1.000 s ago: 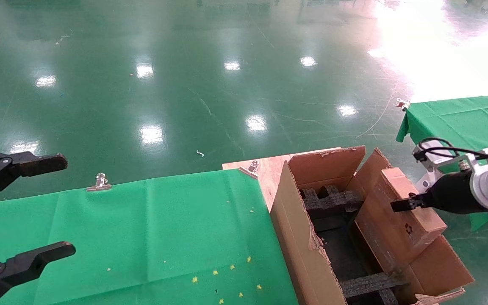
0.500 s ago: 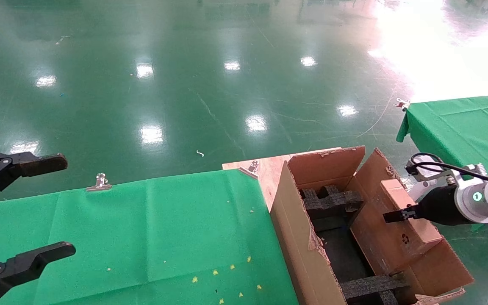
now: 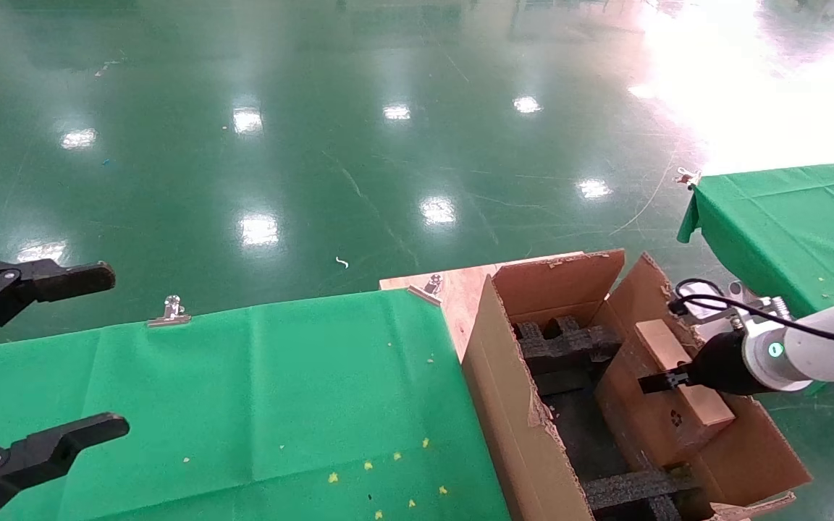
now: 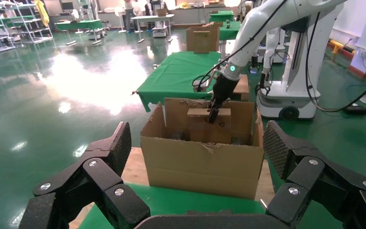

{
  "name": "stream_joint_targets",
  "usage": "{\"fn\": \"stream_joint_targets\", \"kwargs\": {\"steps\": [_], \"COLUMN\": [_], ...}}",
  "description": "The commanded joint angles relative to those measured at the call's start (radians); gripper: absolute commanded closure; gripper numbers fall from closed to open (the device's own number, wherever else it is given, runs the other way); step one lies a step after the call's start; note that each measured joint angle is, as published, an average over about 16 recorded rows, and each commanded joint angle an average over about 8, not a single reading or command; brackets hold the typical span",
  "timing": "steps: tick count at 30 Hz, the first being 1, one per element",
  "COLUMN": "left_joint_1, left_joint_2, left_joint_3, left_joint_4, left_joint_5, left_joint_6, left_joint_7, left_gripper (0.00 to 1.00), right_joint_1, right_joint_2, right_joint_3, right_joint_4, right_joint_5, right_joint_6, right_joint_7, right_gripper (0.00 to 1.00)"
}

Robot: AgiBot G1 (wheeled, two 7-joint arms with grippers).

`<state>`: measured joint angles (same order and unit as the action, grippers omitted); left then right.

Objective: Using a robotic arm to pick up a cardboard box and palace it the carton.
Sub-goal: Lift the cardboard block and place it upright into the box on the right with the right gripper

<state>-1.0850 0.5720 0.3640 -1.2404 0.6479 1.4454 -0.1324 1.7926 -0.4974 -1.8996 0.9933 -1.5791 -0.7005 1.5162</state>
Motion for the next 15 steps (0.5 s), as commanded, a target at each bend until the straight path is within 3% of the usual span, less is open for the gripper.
{"fn": "stream_joint_targets", "kwargs": {"steps": [1,15], "left_joint_1": [0.0,0.0], "left_joint_2": [0.0,0.0], "left_joint_3": [0.0,0.0], "left_joint_4": [0.0,0.0], "left_joint_5": [0.0,0.0], "left_joint_6": [0.0,0.0], "left_joint_7": [0.0,0.0], "left_gripper": [0.0,0.0], "right_joint_1": [-0.017,-0.11], "right_joint_2": [-0.014,-0.097], "right_joint_3": [-0.003,-0.004], "right_joint_4": [-0.016,-0.123], "right_joint_5": [0.002,0.063], "right_joint_6": [0.013,0.043], "right_joint_7": [-0.006,-0.057], "right_gripper": [1.0,1.0]}}
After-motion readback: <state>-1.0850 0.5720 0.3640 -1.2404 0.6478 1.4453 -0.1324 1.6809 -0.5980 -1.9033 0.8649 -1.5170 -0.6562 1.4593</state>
